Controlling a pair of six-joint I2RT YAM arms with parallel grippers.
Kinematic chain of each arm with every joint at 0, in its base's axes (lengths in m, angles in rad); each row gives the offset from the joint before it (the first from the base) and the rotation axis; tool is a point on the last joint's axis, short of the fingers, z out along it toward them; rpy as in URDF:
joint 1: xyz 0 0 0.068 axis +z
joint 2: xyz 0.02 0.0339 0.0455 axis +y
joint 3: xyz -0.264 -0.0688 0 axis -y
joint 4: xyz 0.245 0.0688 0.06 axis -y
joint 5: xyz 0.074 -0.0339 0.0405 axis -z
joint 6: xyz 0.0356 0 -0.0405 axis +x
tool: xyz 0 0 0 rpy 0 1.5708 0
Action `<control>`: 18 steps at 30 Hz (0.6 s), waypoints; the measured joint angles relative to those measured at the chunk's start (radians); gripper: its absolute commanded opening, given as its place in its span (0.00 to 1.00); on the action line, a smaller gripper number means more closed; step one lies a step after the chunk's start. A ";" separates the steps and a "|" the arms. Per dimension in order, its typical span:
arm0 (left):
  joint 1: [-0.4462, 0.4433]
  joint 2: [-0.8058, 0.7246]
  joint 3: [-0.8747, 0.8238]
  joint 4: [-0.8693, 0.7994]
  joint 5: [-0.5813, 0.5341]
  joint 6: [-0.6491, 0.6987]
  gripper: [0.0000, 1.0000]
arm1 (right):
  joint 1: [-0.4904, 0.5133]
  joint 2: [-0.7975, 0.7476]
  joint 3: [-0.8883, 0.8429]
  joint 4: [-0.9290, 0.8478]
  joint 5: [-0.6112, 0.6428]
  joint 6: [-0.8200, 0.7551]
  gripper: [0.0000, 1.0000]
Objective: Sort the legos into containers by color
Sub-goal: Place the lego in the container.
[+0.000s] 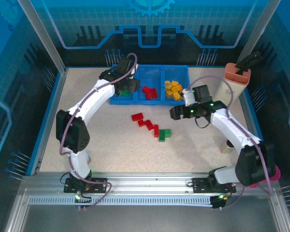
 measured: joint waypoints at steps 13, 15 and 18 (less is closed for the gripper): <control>0.112 0.260 0.177 0.000 0.041 -0.051 0.57 | 0.236 0.245 0.090 0.018 0.076 0.109 0.84; 0.113 0.283 0.198 0.000 0.045 -0.052 0.61 | 0.241 0.265 0.097 0.017 0.079 0.116 0.83; 0.115 0.309 0.224 0.001 0.045 -0.056 0.64 | 0.248 0.297 0.112 0.013 0.083 0.121 0.83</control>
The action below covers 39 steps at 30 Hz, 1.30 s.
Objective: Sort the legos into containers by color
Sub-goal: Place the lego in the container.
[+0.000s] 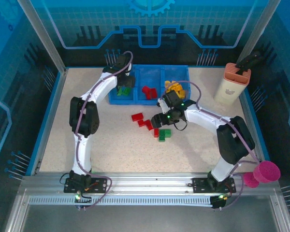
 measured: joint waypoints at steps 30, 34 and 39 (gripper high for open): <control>0.035 0.079 0.022 0.019 0.019 -0.049 0.72 | 0.037 0.070 0.072 -0.040 0.010 -0.003 0.83; 0.037 0.079 0.022 0.029 0.019 -0.055 0.75 | 0.037 0.070 0.072 -0.045 0.016 -0.006 0.84; 0.039 0.079 0.022 0.032 0.019 -0.064 0.74 | 0.037 0.070 0.072 -0.047 0.015 -0.006 0.83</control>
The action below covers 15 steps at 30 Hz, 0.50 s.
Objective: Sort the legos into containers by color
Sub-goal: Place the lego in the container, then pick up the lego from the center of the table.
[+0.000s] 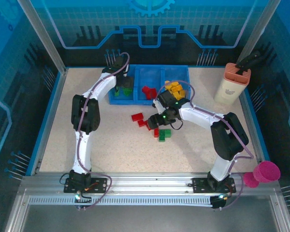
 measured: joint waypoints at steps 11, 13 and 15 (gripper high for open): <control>0.000 0.000 0.000 0.018 0.021 -0.010 0.57 | 0.002 0.006 0.000 0.000 0.000 0.000 0.82; 0.000 -0.005 -0.001 0.019 0.029 -0.008 0.55 | 0.005 0.012 0.000 -0.001 0.000 0.000 0.82; 0.000 -0.019 -0.007 0.020 0.040 -0.009 0.51 | 0.011 0.018 0.000 0.000 0.000 0.000 0.81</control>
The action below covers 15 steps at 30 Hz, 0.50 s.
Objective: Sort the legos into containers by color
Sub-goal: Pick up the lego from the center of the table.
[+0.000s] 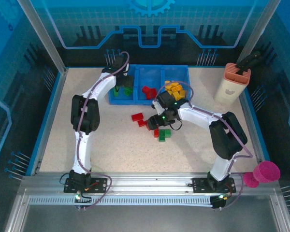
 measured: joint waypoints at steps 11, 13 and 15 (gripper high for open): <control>0.000 -0.251 -0.055 0.031 0.056 -0.002 0.41 | 0.023 0.077 0.000 -0.009 0.042 -0.016 0.54; 0.000 -0.302 -0.075 0.045 0.065 -0.001 0.41 | 0.023 0.093 0.001 -0.008 0.041 -0.015 0.49; 0.000 -0.351 -0.103 0.054 0.070 -0.001 0.41 | 0.026 0.111 0.011 -0.008 0.044 -0.021 0.41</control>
